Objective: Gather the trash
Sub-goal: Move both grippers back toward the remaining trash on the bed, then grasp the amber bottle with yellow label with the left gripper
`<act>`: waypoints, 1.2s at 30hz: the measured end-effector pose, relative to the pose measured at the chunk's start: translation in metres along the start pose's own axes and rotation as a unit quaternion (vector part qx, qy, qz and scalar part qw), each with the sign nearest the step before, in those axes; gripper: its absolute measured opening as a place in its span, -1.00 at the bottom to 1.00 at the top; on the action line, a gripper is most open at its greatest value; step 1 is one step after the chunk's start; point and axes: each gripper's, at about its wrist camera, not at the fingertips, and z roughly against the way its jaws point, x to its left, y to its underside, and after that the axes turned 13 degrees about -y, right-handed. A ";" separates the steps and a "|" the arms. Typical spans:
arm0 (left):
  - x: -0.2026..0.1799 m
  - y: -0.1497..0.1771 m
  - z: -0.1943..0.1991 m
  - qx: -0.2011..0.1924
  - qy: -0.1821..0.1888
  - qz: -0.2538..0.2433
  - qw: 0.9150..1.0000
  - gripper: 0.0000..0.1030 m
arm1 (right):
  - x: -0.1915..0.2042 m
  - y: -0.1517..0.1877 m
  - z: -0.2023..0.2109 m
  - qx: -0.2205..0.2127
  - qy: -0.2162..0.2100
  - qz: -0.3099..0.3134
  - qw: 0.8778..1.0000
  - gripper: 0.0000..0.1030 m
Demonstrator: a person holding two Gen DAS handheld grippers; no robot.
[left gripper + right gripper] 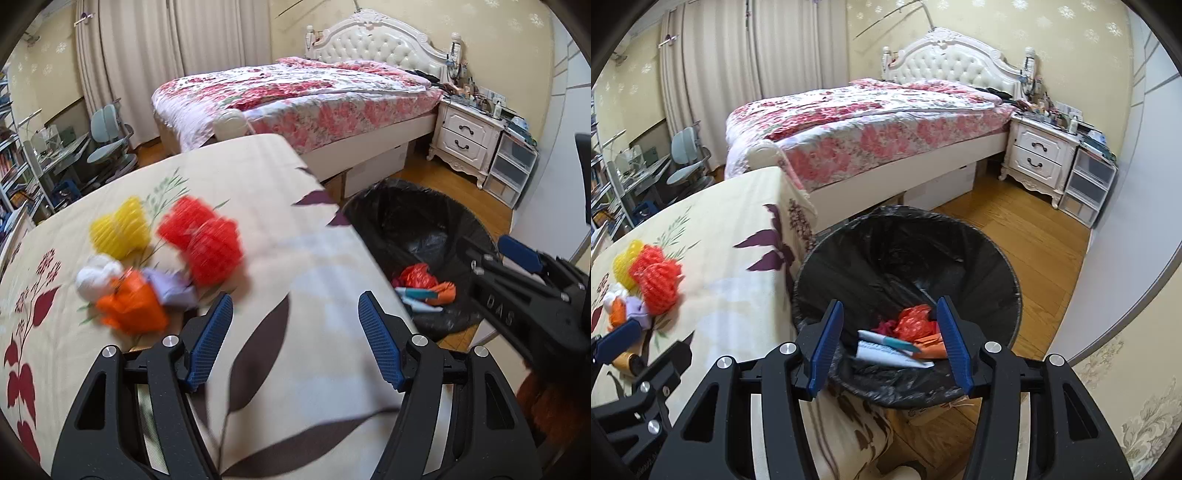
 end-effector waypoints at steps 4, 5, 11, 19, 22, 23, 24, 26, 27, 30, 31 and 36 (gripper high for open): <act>0.027 0.021 0.005 0.015 -0.014 0.014 1.000 0.33 | 0.017 0.004 0.003 0.002 -0.013 0.018 1.000 0.03; 0.037 0.028 0.007 0.020 -0.020 0.020 0.999 0.33 | 0.022 0.005 0.003 0.003 -0.017 0.022 1.000 0.04; 0.080 0.051 0.009 0.041 -0.047 0.049 0.997 0.33 | 0.045 0.010 0.003 0.008 -0.032 0.044 0.998 0.04; 0.117 0.064 -0.002 0.063 -0.073 0.084 0.992 0.33 | 0.072 0.015 -0.001 0.020 -0.046 0.071 0.996 0.04; 0.125 0.062 -0.009 0.069 -0.071 0.096 0.990 0.34 | 0.079 0.018 -0.001 0.023 -0.048 0.078 0.995 0.04; 0.127 0.061 -0.011 0.072 -0.068 0.102 0.990 0.34 | 0.080 0.019 0.000 0.024 -0.049 0.080 0.995 0.04; 0.127 0.061 -0.011 0.073 -0.068 0.104 0.990 0.34 | 0.081 0.020 0.000 0.025 -0.049 0.081 0.995 0.04; 0.129 0.058 -0.014 0.075 -0.072 0.105 0.989 0.34 | 0.083 0.021 -0.002 0.028 -0.051 0.083 0.995 0.04; 0.131 0.057 -0.016 0.076 -0.072 0.108 0.989 0.34 | 0.084 0.021 -0.002 0.029 -0.051 0.084 0.995 0.04; 0.136 0.051 -0.022 0.078 -0.077 0.116 0.987 0.34 | 0.085 0.022 -0.004 0.031 -0.053 0.086 0.994 0.04; 0.137 0.049 -0.025 0.078 -0.079 0.118 0.987 0.34 | 0.085 0.021 -0.005 0.032 -0.054 0.086 0.994 0.04; 0.140 0.038 -0.036 0.077 -0.088 0.122 0.986 0.34 | 0.090 0.023 -0.007 0.035 -0.060 0.088 0.994 0.04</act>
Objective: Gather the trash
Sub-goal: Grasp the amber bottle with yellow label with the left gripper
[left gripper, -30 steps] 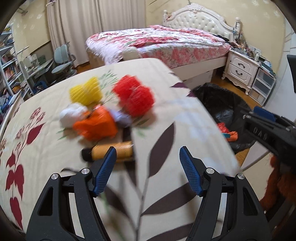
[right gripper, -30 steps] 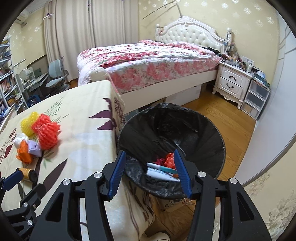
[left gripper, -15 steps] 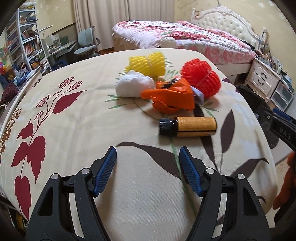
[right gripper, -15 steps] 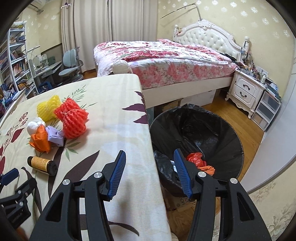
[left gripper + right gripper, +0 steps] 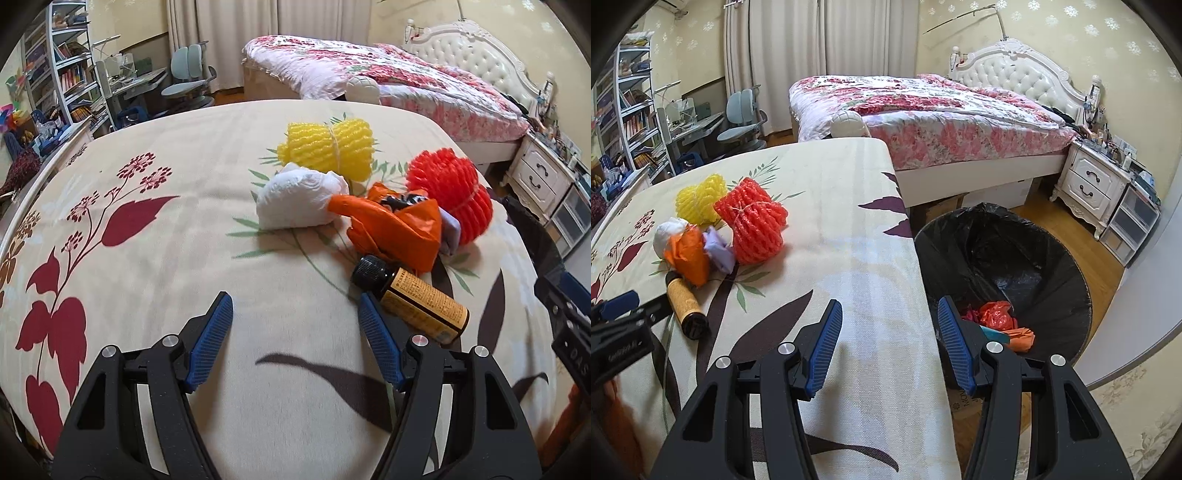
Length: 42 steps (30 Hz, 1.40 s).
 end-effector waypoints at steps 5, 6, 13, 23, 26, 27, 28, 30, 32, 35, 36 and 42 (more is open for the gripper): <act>0.005 0.000 -0.001 0.006 0.001 0.009 1.000 0.35 | 0.003 0.000 0.000 0.000 -0.006 0.003 1.000 0.04; 0.006 0.001 0.001 0.007 0.000 0.010 1.000 0.35 | 0.003 0.001 0.000 0.000 -0.007 0.002 1.000 0.04; 0.008 0.006 0.015 0.003 0.000 0.020 1.000 0.35 | 0.001 0.003 0.001 -0.002 -0.016 -0.003 1.000 0.04; -0.007 -0.001 0.034 -0.008 0.019 0.028 0.999 0.35 | -0.004 0.003 0.003 -0.008 -0.025 -0.013 1.000 0.04; -0.018 -0.007 0.032 -0.007 0.021 0.025 0.999 0.36 | -0.005 0.004 0.002 -0.007 -0.026 -0.015 1.000 0.04; -0.022 -0.008 0.030 -0.009 0.019 0.021 1.000 0.37 | -0.005 0.004 0.001 -0.007 -0.026 -0.015 1.000 0.04; -0.028 -0.009 0.027 -0.010 0.013 0.015 1.000 0.38 | -0.005 0.004 0.001 -0.006 -0.027 -0.015 1.000 0.05; -0.032 -0.009 0.024 -0.011 0.012 0.013 1.000 0.47 | -0.004 0.004 0.001 -0.006 -0.028 -0.014 0.999 0.04; -0.032 -0.007 0.022 -0.006 0.011 0.010 1.000 0.47 | -0.003 0.005 0.001 -0.006 -0.030 -0.013 0.999 0.04; -0.028 0.000 0.018 0.004 0.015 0.007 1.000 0.47 | -0.002 0.006 0.001 -0.005 -0.032 -0.012 0.999 0.04; -0.027 0.004 0.017 0.006 0.013 0.005 1.000 0.47 | -0.001 0.006 0.000 -0.005 -0.033 -0.011 0.999 0.05; -0.013 0.011 0.011 0.012 0.011 0.006 1.000 0.41 | 0.002 0.008 -0.002 -0.002 -0.032 -0.007 0.999 0.05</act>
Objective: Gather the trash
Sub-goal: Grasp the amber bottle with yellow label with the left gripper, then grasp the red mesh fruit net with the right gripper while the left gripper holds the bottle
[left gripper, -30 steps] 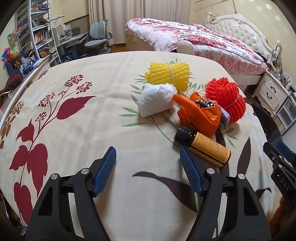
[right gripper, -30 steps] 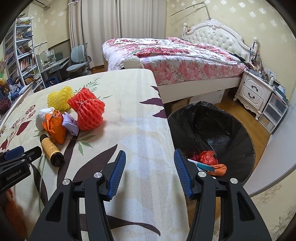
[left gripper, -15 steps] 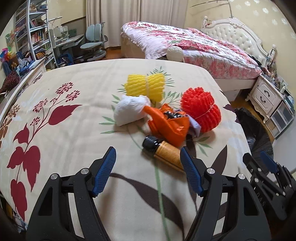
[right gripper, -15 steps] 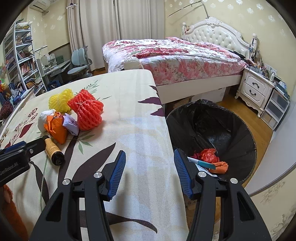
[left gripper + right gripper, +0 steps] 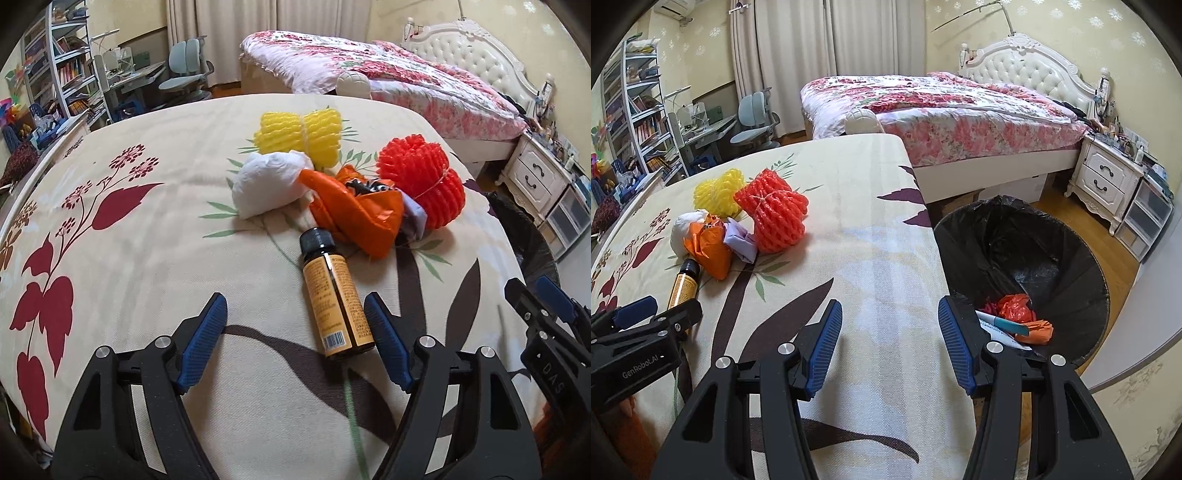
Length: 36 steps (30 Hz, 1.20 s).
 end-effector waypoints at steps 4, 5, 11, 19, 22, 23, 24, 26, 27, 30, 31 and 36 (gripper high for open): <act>0.003 0.001 0.001 -0.006 0.001 -0.005 1.000 0.14 | 0.001 0.000 0.000 0.001 0.000 0.001 1.000 0.05; 0.004 0.001 0.001 -0.008 0.002 -0.007 1.000 0.09 | 0.002 0.000 0.001 0.001 0.000 0.002 1.000 0.05; 0.006 0.005 0.004 -0.023 0.016 -0.020 0.999 -0.39 | 0.010 -0.001 0.001 0.002 -0.001 0.010 1.000 0.05; 0.013 0.008 0.009 -0.031 0.031 -0.027 0.999 -0.55 | 0.025 -0.007 -0.003 0.006 -0.019 0.021 1.000 0.05; 0.023 0.005 0.011 -0.039 0.026 -0.021 0.999 -0.55 | 0.030 -0.015 -0.006 0.004 -0.028 0.022 0.999 0.05; 0.026 0.004 0.011 -0.040 0.024 -0.019 0.999 -0.55 | 0.032 -0.018 -0.007 0.002 -0.029 0.023 0.999 0.05; 0.030 0.002 0.011 -0.042 0.022 -0.015 0.999 -0.55 | 0.034 -0.022 -0.009 0.000 -0.032 0.023 0.999 0.04; 0.038 -0.002 0.010 -0.044 0.016 -0.008 0.999 -0.55 | 0.038 -0.028 -0.011 -0.004 -0.038 0.024 0.999 0.05; 0.043 -0.004 0.008 -0.045 0.013 -0.004 0.999 -0.55 | 0.040 -0.032 -0.013 -0.005 -0.041 0.025 0.999 0.05; 0.055 -0.011 0.004 -0.048 0.002 0.007 0.999 -0.55 | 0.048 -0.043 -0.019 -0.009 -0.048 0.030 0.998 0.05; 0.059 -0.013 0.003 -0.049 -0.002 0.010 0.999 -0.55 | 0.050 -0.047 -0.021 -0.010 -0.051 0.032 0.998 0.05; 0.081 -0.025 -0.004 -0.052 -0.017 0.029 0.998 -0.55 | 0.058 -0.060 -0.038 -0.006 -0.062 0.030 0.998 0.13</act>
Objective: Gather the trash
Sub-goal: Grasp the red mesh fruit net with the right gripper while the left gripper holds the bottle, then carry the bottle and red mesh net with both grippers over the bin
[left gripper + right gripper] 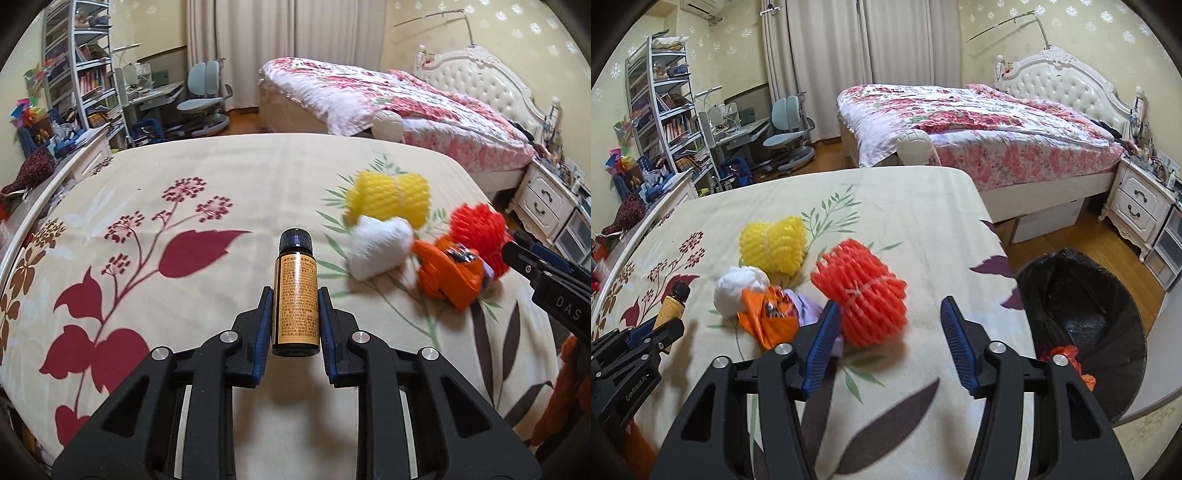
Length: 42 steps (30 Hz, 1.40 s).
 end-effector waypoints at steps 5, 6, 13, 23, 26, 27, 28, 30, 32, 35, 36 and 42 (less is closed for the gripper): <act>0.009 -0.004 -0.006 0.003 -0.003 0.009 1.000 -0.55 | 0.002 -0.004 -0.018 0.012 0.002 0.002 1.000 0.13; 0.009 -0.005 -0.006 0.003 -0.003 0.009 1.000 -0.55 | 0.001 -0.004 -0.020 0.015 0.003 0.001 1.000 0.13; 0.005 -0.006 -0.009 0.005 0.007 0.010 1.000 -0.55 | -0.004 0.000 -0.025 0.022 -0.008 -0.014 1.000 -0.16; -0.018 -0.010 0.010 -0.014 0.038 0.000 0.999 -0.55 | -0.031 0.002 0.020 -0.019 0.031 -0.033 0.999 -0.18; -0.030 -0.011 0.018 -0.022 0.051 -0.006 0.998 -0.55 | -0.048 0.003 0.033 -0.030 0.055 -0.042 0.997 -0.18; -0.035 -0.012 0.021 -0.025 0.056 -0.010 0.998 -0.55 | -0.054 0.005 0.038 -0.034 0.064 -0.045 0.996 -0.18; -0.040 -0.012 0.023 -0.028 0.061 -0.013 0.998 -0.55 | -0.060 0.006 0.043 -0.037 0.074 -0.047 0.995 -0.18; -0.052 -0.013 0.029 -0.035 0.070 -0.023 0.997 -0.55 | -0.072 0.009 0.051 -0.042 0.093 -0.053 0.993 -0.18; -0.065 -0.013 0.034 -0.041 0.078 -0.034 0.996 -0.55 | -0.086 0.012 0.059 -0.046 0.108 -0.064 0.991 -0.18; -0.086 -0.014 0.038 -0.045 0.093 -0.046 0.994 -0.55 | -0.104 0.017 0.067 -0.050 0.124 -0.080 0.988 -0.18; -0.094 -0.015 0.039 -0.046 0.098 -0.051 0.993 -0.55 | -0.110 0.018 0.070 -0.052 0.131 -0.084 0.987 -0.18; -0.140 -0.016 0.048 -0.059 0.122 -0.080 0.987 -0.55 | -0.135 0.022 0.077 -0.059 0.154 -0.105 0.981 -0.18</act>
